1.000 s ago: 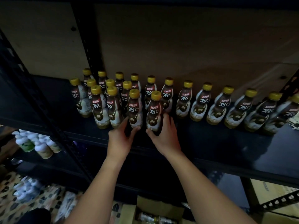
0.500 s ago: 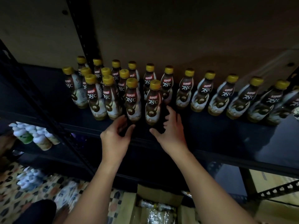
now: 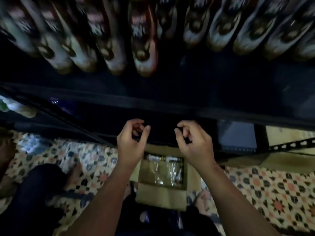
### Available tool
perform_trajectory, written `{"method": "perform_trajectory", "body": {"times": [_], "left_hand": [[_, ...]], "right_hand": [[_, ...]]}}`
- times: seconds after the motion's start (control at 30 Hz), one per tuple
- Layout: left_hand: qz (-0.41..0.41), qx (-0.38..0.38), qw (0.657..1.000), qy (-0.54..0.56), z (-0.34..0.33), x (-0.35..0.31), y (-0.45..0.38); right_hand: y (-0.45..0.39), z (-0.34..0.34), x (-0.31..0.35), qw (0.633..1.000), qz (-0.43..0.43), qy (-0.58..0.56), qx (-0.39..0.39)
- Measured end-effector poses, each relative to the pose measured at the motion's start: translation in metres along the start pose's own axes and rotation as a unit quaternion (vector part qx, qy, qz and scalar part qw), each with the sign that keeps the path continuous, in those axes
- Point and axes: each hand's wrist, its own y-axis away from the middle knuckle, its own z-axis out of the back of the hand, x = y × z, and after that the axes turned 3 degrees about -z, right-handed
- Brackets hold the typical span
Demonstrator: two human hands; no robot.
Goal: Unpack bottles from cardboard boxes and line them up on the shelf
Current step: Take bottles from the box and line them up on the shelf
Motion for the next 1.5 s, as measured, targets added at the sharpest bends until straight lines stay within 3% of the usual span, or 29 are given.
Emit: {"method": "perform_trajectory", "body": {"times": [0.13, 0.27, 0.4, 0.53, 0.6, 0.77, 1.0, 1.33, 1.5], "left_hand": [[0.132, 0.16, 0.976, -0.065, -0.035, 0.085, 0.046], [0.187, 0.275, 0.931, -0.152, -0.074, 0.19, 0.098], [0.193, 0.333, 0.899, -0.209, -0.127, 0.305, 0.141], [0.165, 0.397, 0.854, -0.293, -0.179, 0.416, 0.174], [0.152, 0.403, 0.855, -0.29, -0.204, 0.462, 0.185], [0.106, 0.384, 0.865, -0.305, -0.259, 0.547, 0.194], [0.071, 0.387, 0.862, -0.321, -0.305, 0.602, 0.192], [0.001, 0.412, 0.78, -0.47, -0.314, 0.611, 0.198], [0.01, 0.421, 0.762, -0.491, -0.319, 0.616, 0.195]], "right_hand": [[0.064, -0.037, -0.085, 0.967, -0.211, 0.054, 0.133], [0.145, -0.091, -0.176, 0.886, -0.374, 0.112, 0.251], [0.225, -0.159, -0.266, 0.825, -0.428, 0.16, 0.333], [0.29, -0.222, -0.341, 0.787, -0.477, 0.159, 0.357], [0.312, -0.252, -0.375, 0.774, -0.492, 0.158, 0.367], [0.337, -0.313, -0.45, 0.782, -0.447, 0.204, 0.383], [0.337, -0.358, -0.517, 0.79, -0.386, 0.247, 0.407], [0.344, -0.37, -0.516, 0.809, -0.425, 0.201, 0.353], [0.346, -0.378, -0.514, 0.822, -0.501, 0.116, 0.243]]}}
